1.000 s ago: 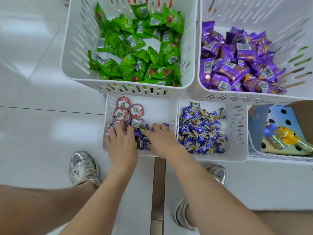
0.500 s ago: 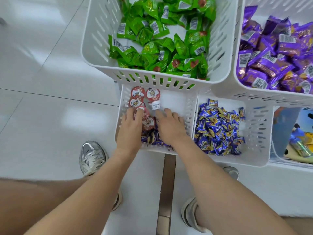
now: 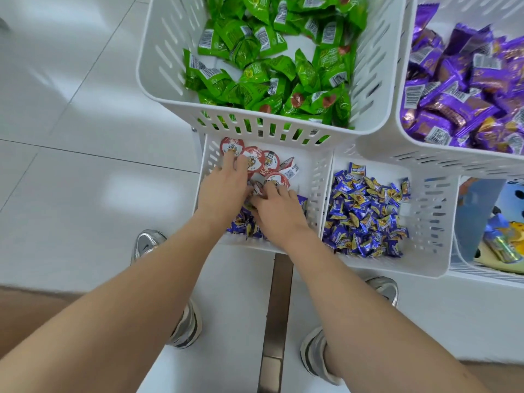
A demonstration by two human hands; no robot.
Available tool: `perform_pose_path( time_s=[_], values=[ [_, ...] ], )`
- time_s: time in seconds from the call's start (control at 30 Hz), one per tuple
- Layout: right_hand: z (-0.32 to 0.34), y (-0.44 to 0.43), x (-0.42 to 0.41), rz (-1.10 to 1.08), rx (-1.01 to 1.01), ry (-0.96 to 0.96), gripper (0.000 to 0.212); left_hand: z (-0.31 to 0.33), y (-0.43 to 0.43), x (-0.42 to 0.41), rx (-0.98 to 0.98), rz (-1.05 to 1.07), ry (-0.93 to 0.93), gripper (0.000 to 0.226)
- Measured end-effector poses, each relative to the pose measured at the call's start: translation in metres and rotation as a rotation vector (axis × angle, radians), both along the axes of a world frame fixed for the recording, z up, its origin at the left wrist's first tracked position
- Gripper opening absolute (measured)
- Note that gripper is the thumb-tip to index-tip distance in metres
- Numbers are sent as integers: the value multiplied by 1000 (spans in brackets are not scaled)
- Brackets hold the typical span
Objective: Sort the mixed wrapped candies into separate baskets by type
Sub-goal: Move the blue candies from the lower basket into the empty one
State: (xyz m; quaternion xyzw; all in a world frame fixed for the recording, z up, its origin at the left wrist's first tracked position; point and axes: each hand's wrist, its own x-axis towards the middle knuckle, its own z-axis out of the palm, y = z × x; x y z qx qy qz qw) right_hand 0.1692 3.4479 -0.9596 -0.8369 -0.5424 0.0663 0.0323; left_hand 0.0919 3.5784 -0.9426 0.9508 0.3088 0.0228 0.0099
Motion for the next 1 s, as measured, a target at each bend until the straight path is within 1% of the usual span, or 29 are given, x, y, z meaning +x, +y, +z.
perform_pose_path(
  time_s=[0.07,0.13,0.2,0.3,0.4,0.47,0.53,0.6,0.67,0.73,0.8,0.87,0.93,1.0],
  values=[
    [0,3,1,-68,-21,-81,34,-3,-5,-6,-67,57,22,48],
    [3,3,5,-133,-32,-141,39,-6,-11,-13,-114,88,7,44],
    [12,1,11,-168,-44,-177,37,-9,-18,-18,-91,74,3,41],
    [22,1,26,-167,-102,-140,45,-8,-19,-19,-39,25,48,49],
    [31,3,38,-178,-100,-81,44,-4,-17,-11,-24,26,47,73],
    [36,5,44,-182,-96,-34,45,-2,-11,-5,-10,-20,24,79],
    [40,8,51,-173,-76,-11,48,-4,-4,-2,-10,-123,34,75],
    [40,9,54,-181,-71,-3,49,-4,1,-2,-19,-156,64,66],
    [37,8,51,-178,-72,26,50,-1,1,-4,-5,-93,75,64],
    [29,7,44,-144,-76,58,48,0,-3,-3,-22,-49,131,65],
    [17,5,39,-116,-84,68,44,1,-6,-3,-71,-9,207,71],
    [8,4,39,-131,-82,59,47,3,-8,-3,-84,16,261,75],
    [4,6,41,-147,-82,47,50,7,-9,0,-114,26,278,72],
    [3,11,43,-158,-87,11,45,12,-9,7,-159,33,251,64]
  ],
)
